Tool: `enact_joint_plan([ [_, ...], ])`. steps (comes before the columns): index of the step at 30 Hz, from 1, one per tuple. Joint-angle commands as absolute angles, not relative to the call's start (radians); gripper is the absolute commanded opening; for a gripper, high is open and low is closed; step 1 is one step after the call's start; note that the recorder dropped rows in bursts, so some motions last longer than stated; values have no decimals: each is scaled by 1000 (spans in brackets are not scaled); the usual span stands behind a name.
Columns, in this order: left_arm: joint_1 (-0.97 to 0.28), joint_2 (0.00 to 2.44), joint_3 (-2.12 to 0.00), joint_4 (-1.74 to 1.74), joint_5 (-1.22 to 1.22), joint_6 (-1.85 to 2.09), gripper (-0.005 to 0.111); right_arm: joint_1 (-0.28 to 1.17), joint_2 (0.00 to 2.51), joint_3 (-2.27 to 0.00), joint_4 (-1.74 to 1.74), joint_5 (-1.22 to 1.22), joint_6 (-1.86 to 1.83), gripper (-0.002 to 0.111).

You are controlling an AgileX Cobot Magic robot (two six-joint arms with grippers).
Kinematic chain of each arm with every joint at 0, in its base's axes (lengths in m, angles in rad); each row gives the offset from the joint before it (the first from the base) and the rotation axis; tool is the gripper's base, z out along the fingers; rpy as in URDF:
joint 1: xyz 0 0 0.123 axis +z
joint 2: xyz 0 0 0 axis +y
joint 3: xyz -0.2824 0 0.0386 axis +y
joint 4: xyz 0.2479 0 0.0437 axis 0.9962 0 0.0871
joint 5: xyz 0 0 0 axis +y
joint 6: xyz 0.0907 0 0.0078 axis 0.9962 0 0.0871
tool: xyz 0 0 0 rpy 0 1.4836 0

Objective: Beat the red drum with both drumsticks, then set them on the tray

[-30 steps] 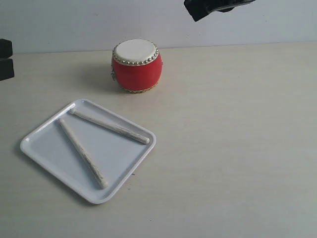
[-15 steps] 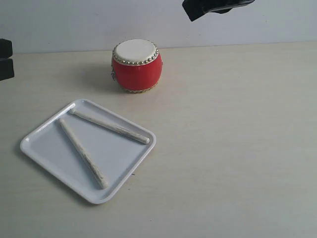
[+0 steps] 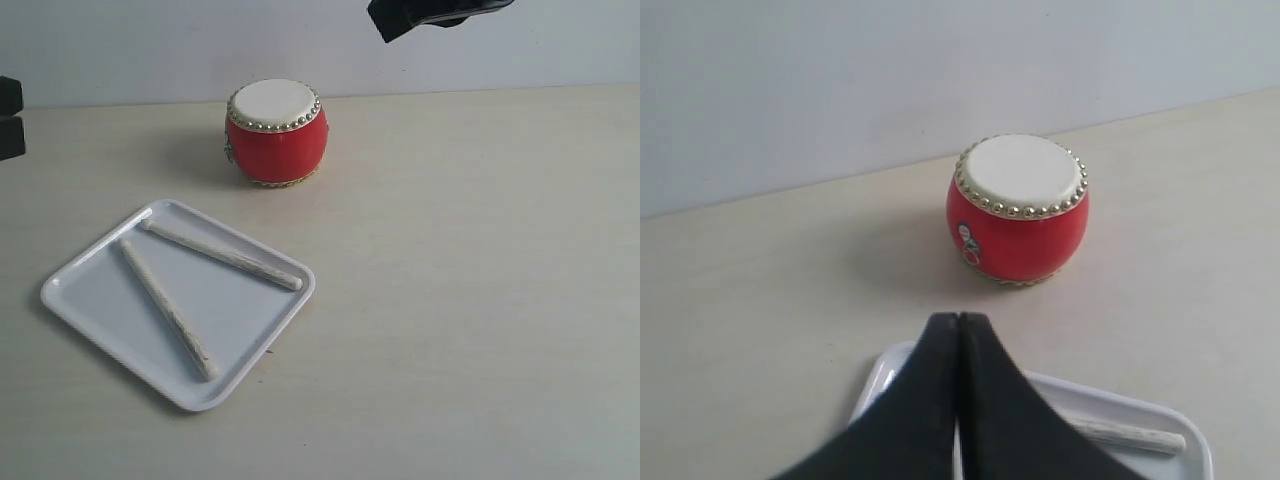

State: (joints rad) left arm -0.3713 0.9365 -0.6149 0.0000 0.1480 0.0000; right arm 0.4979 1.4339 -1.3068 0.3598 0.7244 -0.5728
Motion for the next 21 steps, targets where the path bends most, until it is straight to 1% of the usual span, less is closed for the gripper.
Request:
enact_joint_plan([
  [1, -292, 843, -615, -10, 157, 65, 0, 492, 1433, -1302, 367, 711, -573, 0],
  [6, -133, 667, -609, -33, 342, -86, 0, 492, 1433, -1302, 367, 711, -573, 0],
  [10, -17, 501, -566, -33, 371, -154, 0, 492, 1433, -1302, 367, 711, -573, 0],
  [14, 36, 363, -521, -33, 371, -154, 0, 492, 1433, -1302, 367, 709, -573, 0],
  [21, 47, 182, -435, -18, 367, -150, 0, 492, 1433, -1302, 367, 709, -573, 0],
])
